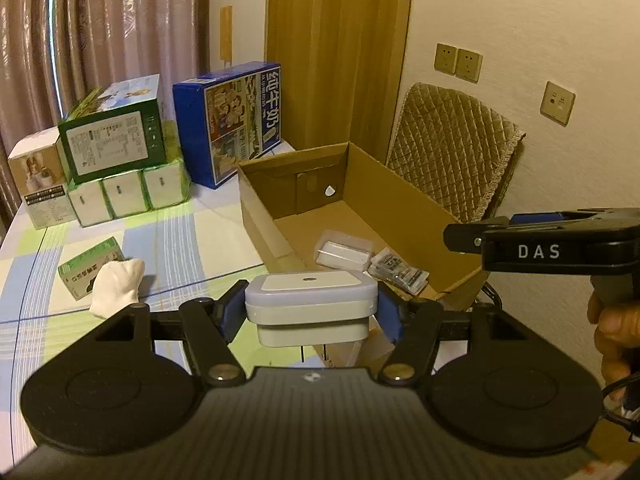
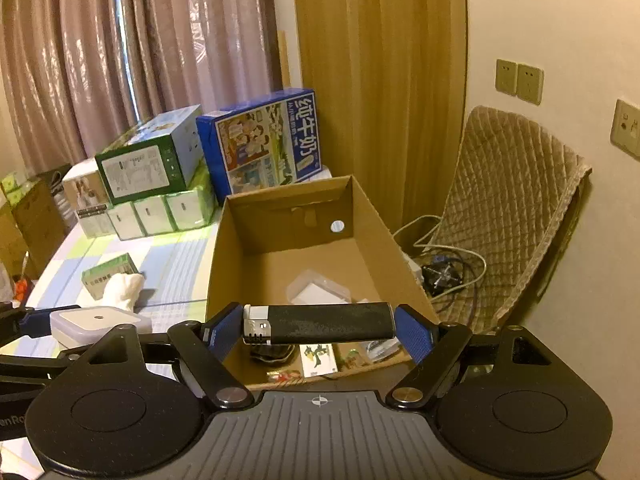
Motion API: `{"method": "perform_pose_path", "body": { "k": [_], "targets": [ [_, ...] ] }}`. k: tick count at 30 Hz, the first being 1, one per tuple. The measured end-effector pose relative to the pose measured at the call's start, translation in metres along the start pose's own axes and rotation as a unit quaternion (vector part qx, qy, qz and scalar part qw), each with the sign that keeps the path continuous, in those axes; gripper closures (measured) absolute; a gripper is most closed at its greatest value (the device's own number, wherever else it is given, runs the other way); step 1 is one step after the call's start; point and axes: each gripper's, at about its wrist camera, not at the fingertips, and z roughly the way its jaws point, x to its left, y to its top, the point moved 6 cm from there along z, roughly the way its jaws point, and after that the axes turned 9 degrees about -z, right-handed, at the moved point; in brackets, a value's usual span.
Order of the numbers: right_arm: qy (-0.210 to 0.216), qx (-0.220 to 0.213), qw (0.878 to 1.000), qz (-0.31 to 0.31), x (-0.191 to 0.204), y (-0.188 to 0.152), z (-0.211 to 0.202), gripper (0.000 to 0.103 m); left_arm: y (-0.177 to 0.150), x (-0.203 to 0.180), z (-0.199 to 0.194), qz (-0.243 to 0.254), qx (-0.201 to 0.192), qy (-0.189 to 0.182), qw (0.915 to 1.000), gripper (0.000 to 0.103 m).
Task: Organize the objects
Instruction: 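Carry the adapter and lighter with both tools over the cardboard box, then open the left tool to drop the adapter while the right tool releases the lighter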
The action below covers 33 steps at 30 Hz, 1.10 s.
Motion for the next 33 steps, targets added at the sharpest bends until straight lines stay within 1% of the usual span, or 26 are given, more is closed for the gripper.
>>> {"method": "perform_pose_path", "body": {
  "k": [18, 27, 33],
  "targets": [
    [-0.004, 0.007, 1.0, 0.004, -0.023, 0.007, 0.025, 0.024, 0.013, -0.016, 0.028, 0.021, 0.006, -0.005, 0.9998, 0.042],
    [-0.001, 0.008, 1.0, 0.026, -0.046, 0.022, 0.042, 0.024, 0.023, -0.024, 0.054, 0.041, 0.018, -0.015, 0.9989, 0.042],
    [-0.004, 0.012, 0.999, 0.038, -0.057, 0.027, 0.055, 0.024, 0.028, -0.035, 0.074, 0.061, 0.027, -0.026, 0.9974, 0.042]
  ]
}}
